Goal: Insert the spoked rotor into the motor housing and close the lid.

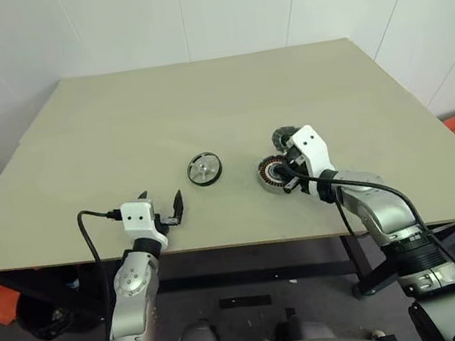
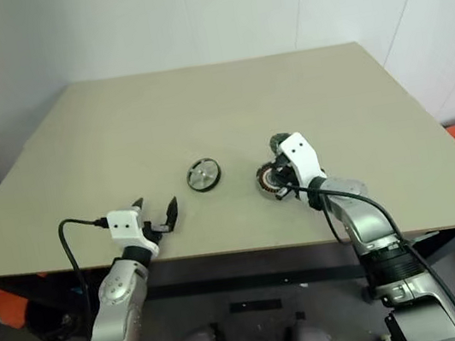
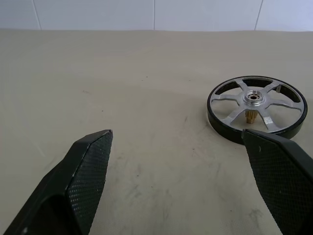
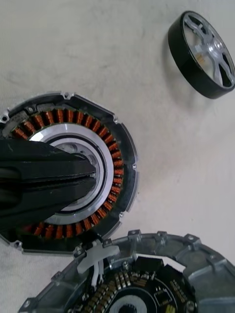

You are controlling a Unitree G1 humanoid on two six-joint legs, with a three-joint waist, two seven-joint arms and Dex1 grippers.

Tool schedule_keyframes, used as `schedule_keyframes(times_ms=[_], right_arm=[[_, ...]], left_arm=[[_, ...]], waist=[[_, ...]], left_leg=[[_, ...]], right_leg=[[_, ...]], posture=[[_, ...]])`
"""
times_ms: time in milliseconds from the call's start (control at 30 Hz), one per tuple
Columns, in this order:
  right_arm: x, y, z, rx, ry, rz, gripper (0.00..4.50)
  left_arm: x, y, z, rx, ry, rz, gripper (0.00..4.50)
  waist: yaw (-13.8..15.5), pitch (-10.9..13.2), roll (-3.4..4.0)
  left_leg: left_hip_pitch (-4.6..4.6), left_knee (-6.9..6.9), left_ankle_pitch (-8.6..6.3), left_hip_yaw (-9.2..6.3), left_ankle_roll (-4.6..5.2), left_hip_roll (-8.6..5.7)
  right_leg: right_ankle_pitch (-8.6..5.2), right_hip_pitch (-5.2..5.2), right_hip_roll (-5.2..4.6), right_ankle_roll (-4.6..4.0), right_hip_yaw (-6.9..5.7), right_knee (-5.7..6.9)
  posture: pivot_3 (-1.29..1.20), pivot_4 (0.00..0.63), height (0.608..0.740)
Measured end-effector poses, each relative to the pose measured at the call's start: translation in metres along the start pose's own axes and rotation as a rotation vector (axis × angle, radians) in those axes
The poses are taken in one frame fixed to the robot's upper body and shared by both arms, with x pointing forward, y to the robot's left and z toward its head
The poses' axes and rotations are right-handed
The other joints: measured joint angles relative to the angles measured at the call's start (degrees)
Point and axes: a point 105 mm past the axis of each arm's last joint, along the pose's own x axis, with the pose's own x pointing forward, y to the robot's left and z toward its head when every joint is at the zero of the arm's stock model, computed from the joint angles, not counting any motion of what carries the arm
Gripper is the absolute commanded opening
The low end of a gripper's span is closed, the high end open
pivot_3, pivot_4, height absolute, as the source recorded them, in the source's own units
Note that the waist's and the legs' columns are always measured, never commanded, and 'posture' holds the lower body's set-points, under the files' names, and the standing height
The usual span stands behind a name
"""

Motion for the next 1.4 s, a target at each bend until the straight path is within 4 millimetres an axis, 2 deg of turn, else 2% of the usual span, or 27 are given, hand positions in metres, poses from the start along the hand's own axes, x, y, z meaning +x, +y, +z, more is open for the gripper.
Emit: schedule_keyframes(times_ms=[667, 1167, 1267, 1400], right_arm=[[-0.002, -0.004, 0.0, -0.015, 0.006, -0.002, 0.01], [-0.006, 0.002, -0.004, -0.008, 0.025, 0.03, 0.01], [-0.005, 0.003, -0.002, 0.001, 0.006, 0.022, 0.01], [-0.003, 0.005, 0.018, 0.037, -0.101, 0.019, 0.01]], left_arm=[[0.0, 0.0, 0.0, -0.001, -0.001, -0.001, 4.5], [0.001, -0.001, 0.001, -0.002, -0.003, -0.001, 4.5], [0.001, -0.001, 0.001, -0.002, -0.003, -0.001, 4.5], [0.001, -0.001, 0.001, -0.001, -0.003, -0.001, 4.5]], waist=[[0.01, 0.0, 0.0], [0.01, 0.0, 0.0], [0.01, 0.0, 0.0], [-0.04, 0.01, 0.01]], left_leg=[[-0.02, 0.0, 0.0, 0.0, 0.0, 0.0], [-0.02, 0.0, 0.0, 0.0, 0.0, 0.0], [-0.03, 0.0, 0.0, 0.0, 0.0, 0.0], [-0.06, -0.01, 0.0, 0.01, 0.0, 0.01]], right_leg=[[0.05, -0.01, 0.0, -0.09, 0.0, -0.01], [0.03, -0.02, 0.0, -0.05, 0.0, 0.0], [0.03, -0.04, 0.0, -0.06, 0.0, 0.0], [0.04, -0.08, 0.0, -0.08, 0.0, 0.0]], posture=[[0.0, 0.0, 0.74], [0.0, 0.0, 0.74], [0.0, 0.0, 0.74], [0.0, 0.0, 0.74]])
